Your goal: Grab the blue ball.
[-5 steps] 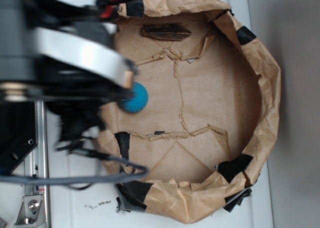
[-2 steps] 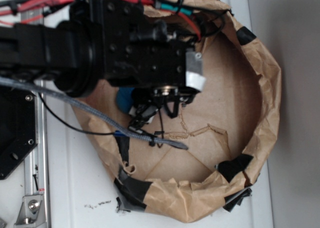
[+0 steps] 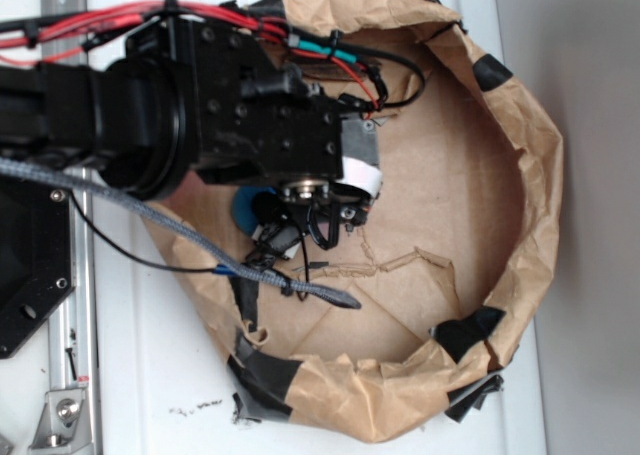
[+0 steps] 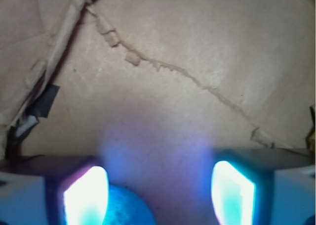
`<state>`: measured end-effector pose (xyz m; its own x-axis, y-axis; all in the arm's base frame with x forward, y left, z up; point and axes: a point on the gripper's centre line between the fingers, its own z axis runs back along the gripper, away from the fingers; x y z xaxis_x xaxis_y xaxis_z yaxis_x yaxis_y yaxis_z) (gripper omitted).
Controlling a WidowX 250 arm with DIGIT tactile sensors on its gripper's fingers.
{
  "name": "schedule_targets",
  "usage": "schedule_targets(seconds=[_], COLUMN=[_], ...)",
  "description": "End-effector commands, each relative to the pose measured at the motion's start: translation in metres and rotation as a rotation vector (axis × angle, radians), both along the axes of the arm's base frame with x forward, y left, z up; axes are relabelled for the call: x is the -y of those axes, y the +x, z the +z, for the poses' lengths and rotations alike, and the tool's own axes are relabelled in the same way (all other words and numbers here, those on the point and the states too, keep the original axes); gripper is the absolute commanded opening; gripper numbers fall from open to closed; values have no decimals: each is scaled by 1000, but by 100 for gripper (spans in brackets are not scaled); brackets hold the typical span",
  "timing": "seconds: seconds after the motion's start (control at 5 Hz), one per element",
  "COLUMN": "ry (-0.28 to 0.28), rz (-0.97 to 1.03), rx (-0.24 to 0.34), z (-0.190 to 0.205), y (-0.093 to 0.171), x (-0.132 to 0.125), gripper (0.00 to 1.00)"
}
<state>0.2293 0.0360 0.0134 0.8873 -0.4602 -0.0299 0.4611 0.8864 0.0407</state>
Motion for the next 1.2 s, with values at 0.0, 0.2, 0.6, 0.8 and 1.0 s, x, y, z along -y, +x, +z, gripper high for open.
schedule_targets(seconds=[0.0, 0.2, 0.6, 0.8, 1.0], ry=[-37, -28, -111, -122, -139], rz=[66, 91, 214, 145, 255], rx=[96, 196, 263, 212, 177], z=[73, 121, 138, 128, 100], y=[5, 18, 22, 20, 2], x=[-4, -1, 0, -3, -13], gripper=[0, 0, 0, 100, 100])
